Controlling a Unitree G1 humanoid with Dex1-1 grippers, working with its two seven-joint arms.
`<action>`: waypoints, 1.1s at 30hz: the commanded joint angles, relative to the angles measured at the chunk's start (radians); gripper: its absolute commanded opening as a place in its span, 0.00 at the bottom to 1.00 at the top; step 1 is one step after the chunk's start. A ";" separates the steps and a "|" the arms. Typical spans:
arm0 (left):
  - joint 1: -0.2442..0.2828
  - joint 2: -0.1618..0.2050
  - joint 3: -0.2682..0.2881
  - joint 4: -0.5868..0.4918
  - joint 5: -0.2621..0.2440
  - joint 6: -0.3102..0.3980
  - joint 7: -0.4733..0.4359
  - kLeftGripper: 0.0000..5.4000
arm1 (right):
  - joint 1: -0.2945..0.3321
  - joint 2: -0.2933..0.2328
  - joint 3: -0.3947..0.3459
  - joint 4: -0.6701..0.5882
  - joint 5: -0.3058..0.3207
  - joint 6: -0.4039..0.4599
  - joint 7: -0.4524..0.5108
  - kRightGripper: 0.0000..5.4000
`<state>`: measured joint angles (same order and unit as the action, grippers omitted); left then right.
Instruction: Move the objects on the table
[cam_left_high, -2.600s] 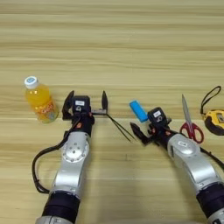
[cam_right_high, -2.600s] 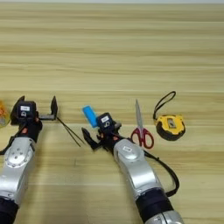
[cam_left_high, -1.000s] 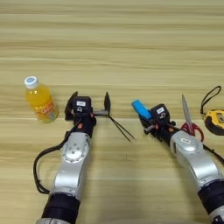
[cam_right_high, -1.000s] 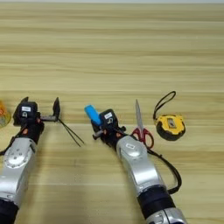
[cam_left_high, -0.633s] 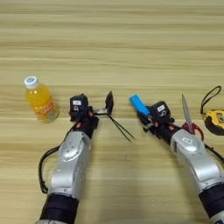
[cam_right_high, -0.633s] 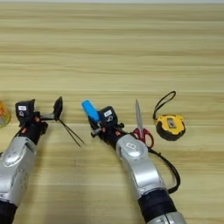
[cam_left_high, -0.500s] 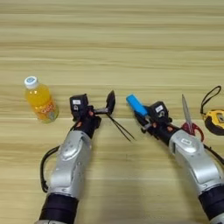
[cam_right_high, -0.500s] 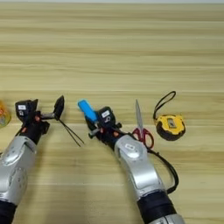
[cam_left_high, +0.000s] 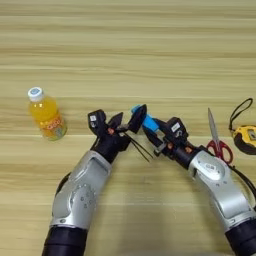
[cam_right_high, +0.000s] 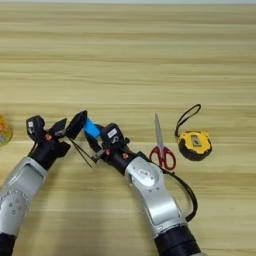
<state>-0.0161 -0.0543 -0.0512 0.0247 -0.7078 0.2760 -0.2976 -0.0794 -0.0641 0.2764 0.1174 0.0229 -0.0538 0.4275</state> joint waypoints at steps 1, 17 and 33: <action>0.012 -0.083 -0.018 -0.003 -0.015 0.025 -0.004 1.00 | 0.020 0.002 0.019 -0.041 0.009 -0.008 0.016 0.26; 0.007 -0.092 0.011 0.020 -0.051 0.040 -0.003 0.82 | 0.047 0.008 0.047 -0.103 0.015 0.002 0.022 0.26; 0.011 -0.093 0.052 -0.064 -0.237 0.123 0.022 0.52 | 0.043 0.009 0.050 -0.136 0.009 0.029 0.012 0.26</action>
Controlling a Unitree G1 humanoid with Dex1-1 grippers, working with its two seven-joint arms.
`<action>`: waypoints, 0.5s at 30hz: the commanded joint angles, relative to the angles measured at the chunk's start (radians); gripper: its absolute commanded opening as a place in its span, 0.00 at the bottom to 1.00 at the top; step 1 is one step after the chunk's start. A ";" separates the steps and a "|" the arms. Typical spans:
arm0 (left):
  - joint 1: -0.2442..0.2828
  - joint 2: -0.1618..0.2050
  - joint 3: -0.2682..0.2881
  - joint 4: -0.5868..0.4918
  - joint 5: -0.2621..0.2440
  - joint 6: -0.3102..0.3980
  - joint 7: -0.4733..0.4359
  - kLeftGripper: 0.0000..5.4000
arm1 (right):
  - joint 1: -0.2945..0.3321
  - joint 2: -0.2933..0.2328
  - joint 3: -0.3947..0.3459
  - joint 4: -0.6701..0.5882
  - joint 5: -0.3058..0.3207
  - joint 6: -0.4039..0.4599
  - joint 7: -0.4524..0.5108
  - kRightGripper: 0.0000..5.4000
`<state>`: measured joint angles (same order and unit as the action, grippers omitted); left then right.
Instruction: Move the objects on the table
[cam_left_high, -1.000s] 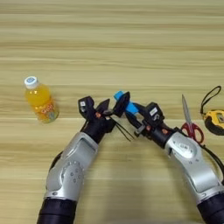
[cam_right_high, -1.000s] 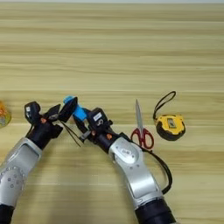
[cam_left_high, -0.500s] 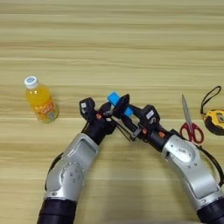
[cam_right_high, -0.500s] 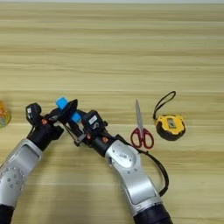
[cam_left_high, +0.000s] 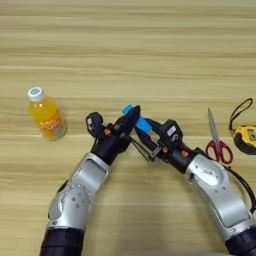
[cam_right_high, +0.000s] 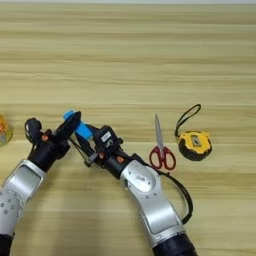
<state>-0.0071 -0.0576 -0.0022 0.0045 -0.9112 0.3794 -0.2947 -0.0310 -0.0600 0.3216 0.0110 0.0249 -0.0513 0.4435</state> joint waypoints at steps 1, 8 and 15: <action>0.004 -0.088 0.003 -0.052 -0.040 0.025 0.019 0.49 | -0.006 0.006 0.006 -0.033 0.006 0.029 -0.006 0.26; 0.012 -0.081 -0.001 -0.073 -0.055 0.035 0.018 0.38 | -0.005 0.008 0.011 -0.042 0.002 0.039 -0.012 0.26; 0.016 -0.083 -0.002 -0.074 -0.046 0.028 0.022 0.25 | -0.002 0.004 0.008 -0.044 0.003 0.043 -0.013 0.26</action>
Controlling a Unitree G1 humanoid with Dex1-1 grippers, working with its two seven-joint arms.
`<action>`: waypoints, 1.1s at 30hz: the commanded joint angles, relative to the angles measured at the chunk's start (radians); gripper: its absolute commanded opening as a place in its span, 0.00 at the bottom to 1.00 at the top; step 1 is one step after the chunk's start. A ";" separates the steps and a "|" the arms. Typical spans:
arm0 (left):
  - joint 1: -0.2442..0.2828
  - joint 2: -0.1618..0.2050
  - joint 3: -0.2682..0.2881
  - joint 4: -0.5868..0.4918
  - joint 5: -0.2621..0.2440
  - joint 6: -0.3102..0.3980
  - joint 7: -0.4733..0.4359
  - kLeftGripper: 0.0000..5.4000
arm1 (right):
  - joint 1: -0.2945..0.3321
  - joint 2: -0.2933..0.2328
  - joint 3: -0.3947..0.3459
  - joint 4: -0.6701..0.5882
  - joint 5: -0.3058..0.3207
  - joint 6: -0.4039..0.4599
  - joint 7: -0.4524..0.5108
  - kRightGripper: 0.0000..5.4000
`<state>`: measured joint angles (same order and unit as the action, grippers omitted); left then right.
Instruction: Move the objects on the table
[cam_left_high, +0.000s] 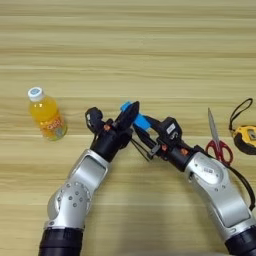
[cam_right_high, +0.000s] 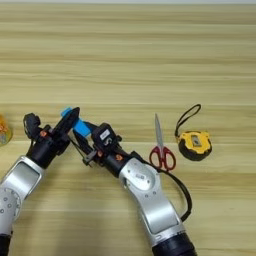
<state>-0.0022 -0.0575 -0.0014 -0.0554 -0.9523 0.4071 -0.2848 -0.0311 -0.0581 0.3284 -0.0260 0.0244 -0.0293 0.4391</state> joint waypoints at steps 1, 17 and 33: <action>0.011 -0.084 -0.002 -0.014 -0.005 0.000 0.013 0.25 | -0.002 0.003 0.001 -0.007 0.003 0.021 -0.009 0.26; 0.006 -0.084 0.001 0.000 0.003 -0.008 0.016 0.16 | -0.008 0.000 -0.003 0.001 0.008 0.022 -0.009 0.26; 0.006 -0.085 0.003 0.002 0.003 -0.012 0.012 0.15 | -0.009 -0.002 -0.001 0.006 0.006 0.023 -0.009 0.26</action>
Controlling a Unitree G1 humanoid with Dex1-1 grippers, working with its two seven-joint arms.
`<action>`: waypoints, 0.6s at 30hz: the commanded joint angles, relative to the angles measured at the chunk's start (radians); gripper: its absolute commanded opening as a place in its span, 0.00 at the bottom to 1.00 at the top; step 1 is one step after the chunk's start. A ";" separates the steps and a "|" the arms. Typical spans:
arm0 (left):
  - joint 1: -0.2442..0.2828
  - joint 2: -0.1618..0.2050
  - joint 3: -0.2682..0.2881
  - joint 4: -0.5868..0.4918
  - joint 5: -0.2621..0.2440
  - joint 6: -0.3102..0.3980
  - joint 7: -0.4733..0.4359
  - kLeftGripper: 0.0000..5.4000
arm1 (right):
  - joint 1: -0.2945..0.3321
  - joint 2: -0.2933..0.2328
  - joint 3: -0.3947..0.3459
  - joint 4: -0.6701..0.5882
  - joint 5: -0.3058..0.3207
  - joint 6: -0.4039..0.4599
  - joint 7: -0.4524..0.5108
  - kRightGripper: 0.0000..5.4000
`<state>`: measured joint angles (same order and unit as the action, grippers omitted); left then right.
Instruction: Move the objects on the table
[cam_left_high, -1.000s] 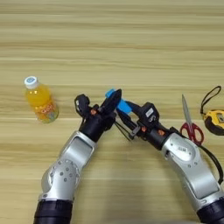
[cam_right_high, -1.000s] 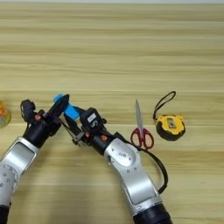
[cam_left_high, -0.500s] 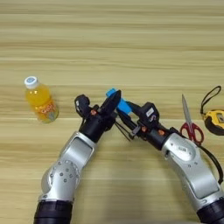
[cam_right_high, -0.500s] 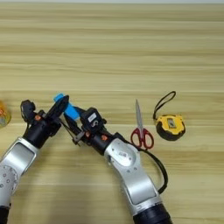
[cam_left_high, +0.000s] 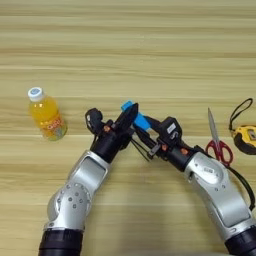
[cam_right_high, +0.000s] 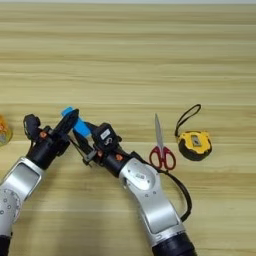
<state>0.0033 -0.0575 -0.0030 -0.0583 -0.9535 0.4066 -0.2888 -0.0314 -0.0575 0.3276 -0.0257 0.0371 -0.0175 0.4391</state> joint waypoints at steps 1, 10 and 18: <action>-0.001 -0.084 0.006 0.008 0.007 -0.014 0.017 0.15 | -0.009 -0.003 0.000 0.006 -0.007 0.010 -0.008 0.26; -0.007 -0.081 0.012 0.022 0.018 -0.029 0.023 0.13 | -0.008 -0.001 0.000 0.009 -0.002 0.012 -0.004 0.44; -0.008 -0.080 0.011 0.023 0.021 -0.033 0.024 0.13 | -0.007 -0.002 -0.002 0.003 0.006 0.014 0.003 0.59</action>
<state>0.0034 -0.0577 0.0073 -0.0451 -0.9450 0.3830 -0.2761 -0.0316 -0.0598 0.3265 -0.0225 0.0376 -0.0124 0.4429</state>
